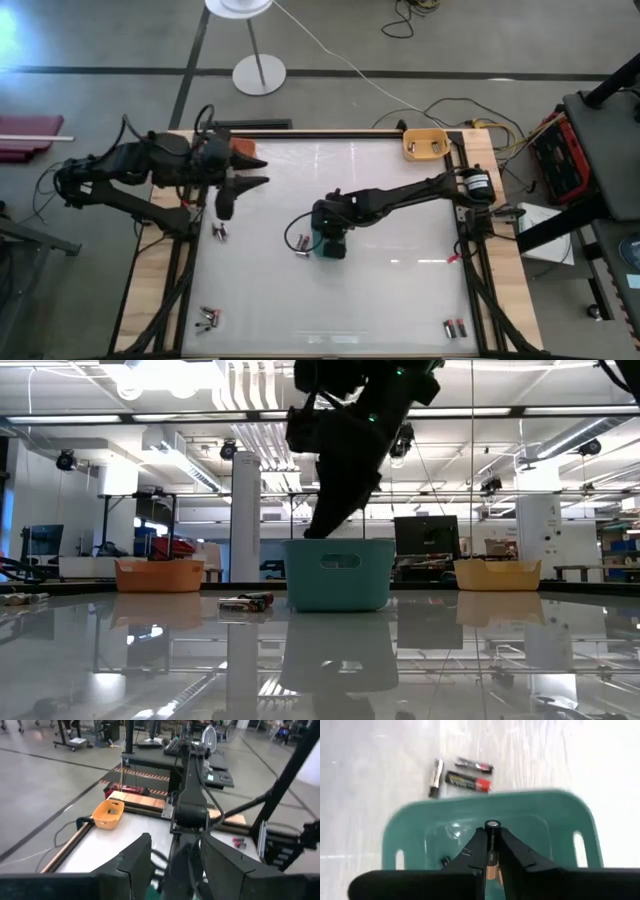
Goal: Sort batteries
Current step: Put the gold battery into the green bin, then put the black battery into the yellow bin
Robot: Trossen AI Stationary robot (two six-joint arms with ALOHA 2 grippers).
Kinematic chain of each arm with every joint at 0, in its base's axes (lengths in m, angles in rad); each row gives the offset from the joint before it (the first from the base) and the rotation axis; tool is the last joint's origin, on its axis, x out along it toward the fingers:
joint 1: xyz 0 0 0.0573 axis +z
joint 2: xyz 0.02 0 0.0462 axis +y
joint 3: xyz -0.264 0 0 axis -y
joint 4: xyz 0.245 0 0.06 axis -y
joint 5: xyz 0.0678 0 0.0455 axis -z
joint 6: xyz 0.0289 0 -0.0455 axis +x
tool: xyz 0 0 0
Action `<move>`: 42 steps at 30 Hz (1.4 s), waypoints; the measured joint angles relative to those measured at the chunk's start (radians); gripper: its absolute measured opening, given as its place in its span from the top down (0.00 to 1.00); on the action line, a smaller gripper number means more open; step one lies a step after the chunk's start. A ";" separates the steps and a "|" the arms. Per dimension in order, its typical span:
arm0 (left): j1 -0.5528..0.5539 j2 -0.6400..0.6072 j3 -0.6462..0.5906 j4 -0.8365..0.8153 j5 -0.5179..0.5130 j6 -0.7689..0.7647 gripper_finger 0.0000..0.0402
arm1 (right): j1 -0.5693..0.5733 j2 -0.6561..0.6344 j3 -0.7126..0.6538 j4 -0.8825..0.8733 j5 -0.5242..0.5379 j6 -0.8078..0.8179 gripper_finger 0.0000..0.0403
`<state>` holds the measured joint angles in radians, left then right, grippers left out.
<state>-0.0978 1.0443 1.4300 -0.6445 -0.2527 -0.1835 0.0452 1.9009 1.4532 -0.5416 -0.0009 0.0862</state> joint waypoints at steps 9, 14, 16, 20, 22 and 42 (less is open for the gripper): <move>-0.001 -0.086 0.000 -0.163 0.005 0.026 0.62 | 0.003 0.087 0.001 -0.005 -0.008 -0.005 0.94; -0.001 -0.128 0.000 -0.206 0.057 0.064 0.62 | 0.004 0.092 0.001 -0.045 -0.010 0.047 0.94; -0.002 -0.139 0.000 -0.206 0.071 0.070 0.62 | 0.005 0.086 0.001 -0.066 -0.010 0.044 0.91; -0.007 -0.155 -0.031 -0.199 0.080 0.048 0.62 | 0.009 0.067 0.022 -0.121 -0.010 0.071 0.83; -0.019 -0.166 -0.075 -0.180 0.080 0.031 0.62 | 0.011 0.064 0.056 -0.154 -0.010 0.077 0.78; -0.102 -0.128 -0.381 -0.046 0.105 -0.287 0.62 | 0.110 -0.185 0.221 -0.456 0.214 0.219 0.57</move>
<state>-0.2001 0.9161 1.0485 -0.6901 -0.1477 -0.4705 0.1550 1.7162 1.6745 -0.9974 0.2131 0.3051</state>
